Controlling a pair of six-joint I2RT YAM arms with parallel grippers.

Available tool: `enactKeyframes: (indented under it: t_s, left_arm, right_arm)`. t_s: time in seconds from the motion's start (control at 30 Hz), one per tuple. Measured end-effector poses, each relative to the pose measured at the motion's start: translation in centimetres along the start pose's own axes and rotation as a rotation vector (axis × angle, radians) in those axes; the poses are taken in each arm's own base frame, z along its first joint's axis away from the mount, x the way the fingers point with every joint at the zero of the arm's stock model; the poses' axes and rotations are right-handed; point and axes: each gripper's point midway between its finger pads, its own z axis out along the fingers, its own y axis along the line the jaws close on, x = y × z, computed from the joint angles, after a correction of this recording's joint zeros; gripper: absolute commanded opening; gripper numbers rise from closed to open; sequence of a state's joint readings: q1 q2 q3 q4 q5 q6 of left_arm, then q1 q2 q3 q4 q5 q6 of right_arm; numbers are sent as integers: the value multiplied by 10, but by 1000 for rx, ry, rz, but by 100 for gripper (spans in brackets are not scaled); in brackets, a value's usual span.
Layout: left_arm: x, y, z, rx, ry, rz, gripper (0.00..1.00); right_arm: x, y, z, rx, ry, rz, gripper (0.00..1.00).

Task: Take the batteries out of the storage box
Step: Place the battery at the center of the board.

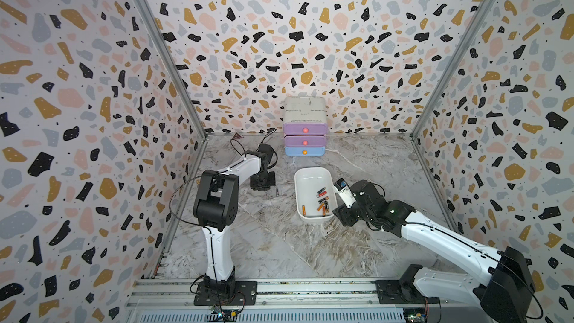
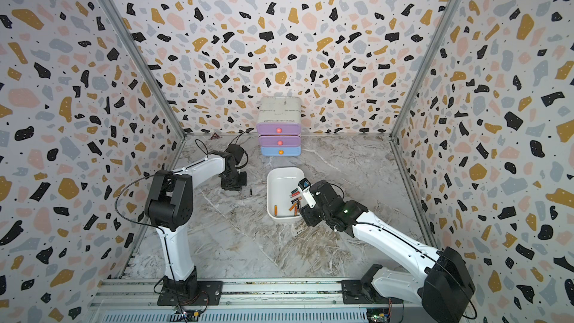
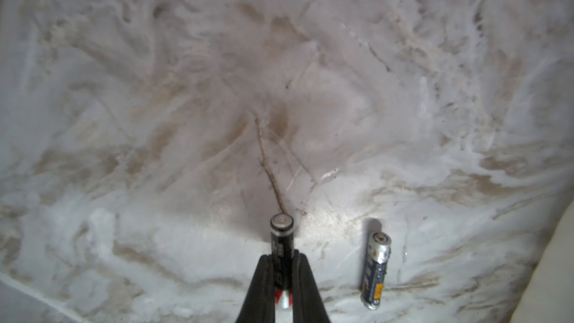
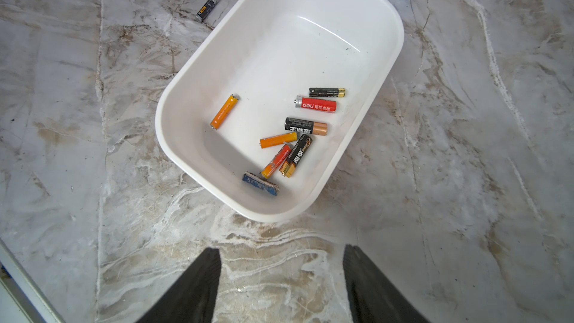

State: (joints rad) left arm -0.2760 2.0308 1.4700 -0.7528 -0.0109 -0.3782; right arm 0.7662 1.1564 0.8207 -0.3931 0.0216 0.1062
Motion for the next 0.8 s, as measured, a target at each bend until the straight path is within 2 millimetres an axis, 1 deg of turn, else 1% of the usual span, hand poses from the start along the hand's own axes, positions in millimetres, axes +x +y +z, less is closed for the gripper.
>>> enactKeyframes:
  t_s: [0.13, 0.23, 0.27, 0.3, 0.37, 0.4, 0.47, 0.5, 0.57, 0.6, 0.73, 0.8]
  left_arm:
    - [4, -10, 9, -9, 17, 29, 0]
    - [4, -14, 9, -16, 12, 40, 0]
    - [4, -14, 10, -22, 12, 44, 4]
    - [4, -14, 10, -25, 10, 46, 11]
    - [4, -14, 10, -27, 11, 46, 12]
    - [4, -14, 10, -28, 11, 46, 14]
    - [4, -13, 10, -31, 10, 49, 24]
    - [4, -13, 11, -33, 9, 48, 25]
    - [4, -11, 10, -42, 9, 49, 33]
    - [4, -10, 10, -49, 8, 50, 35]
    - [6, -9, 9, -63, 9, 51, 35]
    - [7, -7, 3, -74, 9, 54, 36]
  right_arm:
    - [0, -1, 0, 3, -1, 0, 69]
    - [0, -1, 0, 8, -1, 0, 69]
    - [0, -1, 0, 9, -2, 0, 70]
    - [-1, -2, 0, 9, -3, 0, 70]
    - [-1, -2, -2, 10, -7, 0, 70]
    - [-2, -2, -2, 10, -11, 0, 70]
    - [-3, -2, -4, 13, -17, -1, 71]
    - [-4, -3, -5, 15, -20, -2, 71]
    - [-5, -4, -6, 20, -25, -2, 71]
    - [-5, -4, -7, 24, -27, -3, 72]
    - [-7, -8, -11, 45, -42, -8, 72]
    - [-11, -10, -16, 56, -63, -8, 73]
